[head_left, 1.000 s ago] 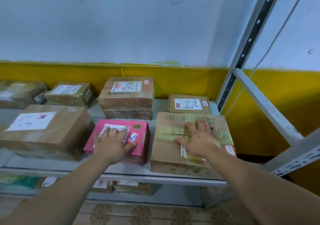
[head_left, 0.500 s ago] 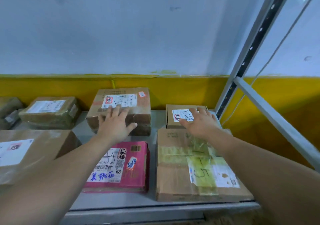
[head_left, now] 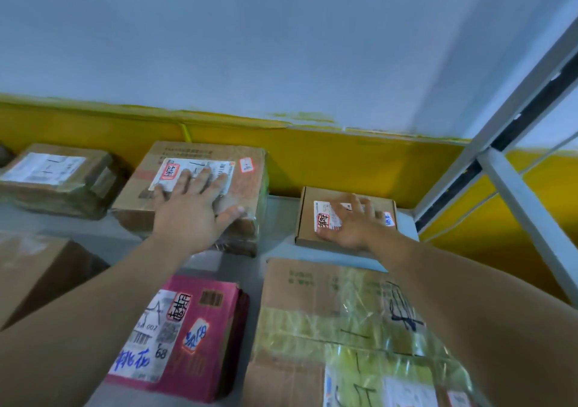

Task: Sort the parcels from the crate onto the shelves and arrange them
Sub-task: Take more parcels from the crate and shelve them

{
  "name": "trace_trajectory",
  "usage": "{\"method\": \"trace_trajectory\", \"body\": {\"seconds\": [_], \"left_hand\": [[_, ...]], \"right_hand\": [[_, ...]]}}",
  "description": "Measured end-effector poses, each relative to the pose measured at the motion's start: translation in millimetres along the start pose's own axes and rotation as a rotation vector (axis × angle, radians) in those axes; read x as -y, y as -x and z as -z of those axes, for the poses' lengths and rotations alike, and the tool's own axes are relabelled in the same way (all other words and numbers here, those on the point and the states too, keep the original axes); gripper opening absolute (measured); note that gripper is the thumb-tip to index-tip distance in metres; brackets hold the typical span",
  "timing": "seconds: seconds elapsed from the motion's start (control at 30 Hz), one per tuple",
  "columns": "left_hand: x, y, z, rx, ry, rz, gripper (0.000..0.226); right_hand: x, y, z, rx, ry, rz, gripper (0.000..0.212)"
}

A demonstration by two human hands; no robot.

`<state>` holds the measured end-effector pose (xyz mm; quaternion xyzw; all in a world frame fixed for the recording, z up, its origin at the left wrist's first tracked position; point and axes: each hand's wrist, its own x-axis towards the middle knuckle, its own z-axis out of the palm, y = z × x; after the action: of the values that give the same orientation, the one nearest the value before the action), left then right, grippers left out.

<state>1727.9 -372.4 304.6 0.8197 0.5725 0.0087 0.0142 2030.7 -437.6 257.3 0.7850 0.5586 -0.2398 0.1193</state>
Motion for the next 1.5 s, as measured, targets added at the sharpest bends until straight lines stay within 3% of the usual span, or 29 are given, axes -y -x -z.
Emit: {"method": "trace_trajectory", "body": {"seconds": [0.13, 0.33, 0.53, 0.73, 0.8, 0.9, 1.0, 1.17, 1.5], "left_hand": [[6, 1, 0, -0.053, 0.008, -0.048, 0.102], [9, 1, -2, -0.067, -0.012, -0.051, 0.104], [16, 3, 20, 0.136, 0.047, -0.037, 0.088], [95, 31, 51, 0.155, -0.04, 0.1, 0.08], [130, 44, 57, 0.194, -0.048, 0.18, 0.077], [180, 73, 55, 0.269, -0.024, 0.235, 0.092], [207, 99, 43, 0.31, -0.01, 0.238, 0.094], [225, 107, 35, 0.24, 0.095, 0.144, 0.089], [257, 114, 29, 0.205, 0.113, 0.13, 0.085]], "right_hand": [[13, -9, -4, -0.011, 0.056, 0.092, 0.094], [20, -18, -4, -0.017, 0.041, 0.059, 0.094], [33, -11, 17, -0.063, -0.032, 0.067, 0.088], [102, 30, 57, -0.358, -0.208, 0.169, 0.076], [133, 51, 62, -0.4, -0.152, 0.256, 0.077], [183, 79, 49, -0.369, -0.006, 0.329, 0.082], [224, 93, 25, -0.33, 0.076, 0.258, 0.08], [261, 99, 7, -0.308, 0.082, 0.086, 0.075], [285, 87, 6, -0.294, 0.098, 0.007, 0.068]]}}
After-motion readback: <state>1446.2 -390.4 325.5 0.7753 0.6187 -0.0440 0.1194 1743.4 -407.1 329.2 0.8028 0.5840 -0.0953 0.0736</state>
